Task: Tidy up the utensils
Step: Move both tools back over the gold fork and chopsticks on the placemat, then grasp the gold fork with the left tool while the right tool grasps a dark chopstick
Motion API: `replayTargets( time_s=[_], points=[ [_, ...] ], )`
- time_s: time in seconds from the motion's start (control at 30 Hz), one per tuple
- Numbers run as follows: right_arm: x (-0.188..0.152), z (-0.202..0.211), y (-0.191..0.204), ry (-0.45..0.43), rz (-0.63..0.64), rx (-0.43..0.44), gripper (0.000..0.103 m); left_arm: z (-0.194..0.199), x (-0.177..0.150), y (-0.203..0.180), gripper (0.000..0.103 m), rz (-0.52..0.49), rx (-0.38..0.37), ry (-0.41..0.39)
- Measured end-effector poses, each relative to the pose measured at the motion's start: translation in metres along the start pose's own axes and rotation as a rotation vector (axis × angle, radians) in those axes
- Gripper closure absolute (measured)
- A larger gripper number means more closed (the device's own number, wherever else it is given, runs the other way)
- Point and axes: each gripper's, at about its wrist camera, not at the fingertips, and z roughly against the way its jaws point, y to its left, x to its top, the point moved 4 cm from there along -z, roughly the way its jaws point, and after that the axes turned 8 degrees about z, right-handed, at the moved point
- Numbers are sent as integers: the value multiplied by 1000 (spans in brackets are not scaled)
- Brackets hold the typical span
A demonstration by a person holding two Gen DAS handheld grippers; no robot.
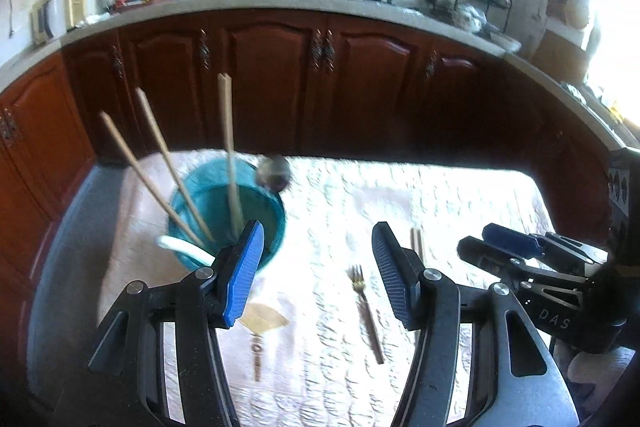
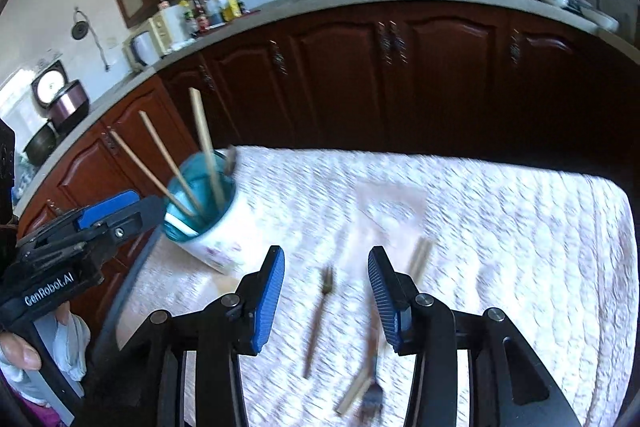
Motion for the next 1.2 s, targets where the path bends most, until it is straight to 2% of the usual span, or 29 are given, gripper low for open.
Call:
replayTargets(
  time_s=[0.17,0.3,0.37,0.5,0.7,0.77,0.93,1.2],
  points=[
    [-28,-12,-32,58,-59,-21,61,-28,-15,-9,47,-10,-15,67],
    [-48,-30,-51,105,-101,-2,62,-57,-33,-12,47,-5,-31,142],
    [-53,-41,-53,126,-111,25,68,-70,-40,-12,47,-8,-30,172],
    [-53,-69,-48,169,-92,66,73,-96,-53,-12,47,-7,-56,221],
    [-51,-111,-49,236,-83,102,74,-126,-68,-13,50,-14,-76,278],
    [-49,-121,-53,251,-83,106,74,-139,-74,-15,55,-26,-73,295],
    [-45,-141,-60,279,-83,124,74,-167,-78,-16,57,-24,-79,326],
    [-45,-165,-62,321,-76,162,74,-200,-79,-17,72,-39,-88,361]
  ],
)
